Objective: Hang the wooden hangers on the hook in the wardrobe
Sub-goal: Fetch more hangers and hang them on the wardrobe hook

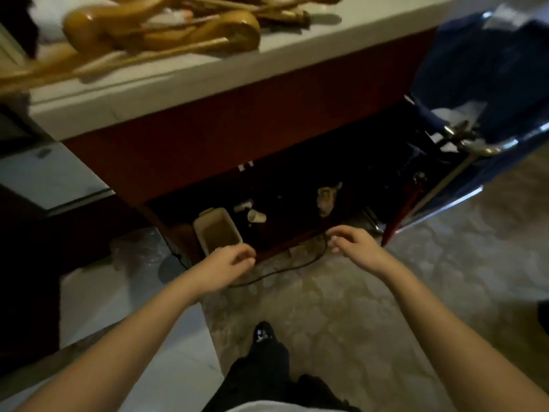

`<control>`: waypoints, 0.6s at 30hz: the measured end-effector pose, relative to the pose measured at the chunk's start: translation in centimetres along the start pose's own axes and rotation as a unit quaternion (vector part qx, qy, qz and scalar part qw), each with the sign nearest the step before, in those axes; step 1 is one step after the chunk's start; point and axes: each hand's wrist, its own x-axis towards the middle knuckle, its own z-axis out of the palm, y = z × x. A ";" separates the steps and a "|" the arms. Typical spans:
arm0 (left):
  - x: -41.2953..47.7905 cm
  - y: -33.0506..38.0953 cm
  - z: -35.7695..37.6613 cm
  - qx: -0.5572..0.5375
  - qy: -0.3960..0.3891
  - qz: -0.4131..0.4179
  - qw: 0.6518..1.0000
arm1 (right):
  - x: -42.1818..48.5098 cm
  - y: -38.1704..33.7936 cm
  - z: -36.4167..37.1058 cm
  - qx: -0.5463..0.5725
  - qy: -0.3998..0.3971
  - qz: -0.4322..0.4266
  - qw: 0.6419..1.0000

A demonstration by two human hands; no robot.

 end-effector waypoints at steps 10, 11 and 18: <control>1.9 12.8 -17.8 0.113 0.136 0.157 0.972 | 7.8 -16.8 -8.7 -0.006 0.041 -0.214 0.976; 1.9 13.4 -19.4 0.117 0.158 0.172 0.965 | 8.3 -18.4 -9.4 -0.004 0.053 -0.237 0.970; 3.5 16.1 -28.3 0.127 0.261 0.209 0.934 | 12.6 -27.1 -13.2 -0.035 0.076 -0.321 0.944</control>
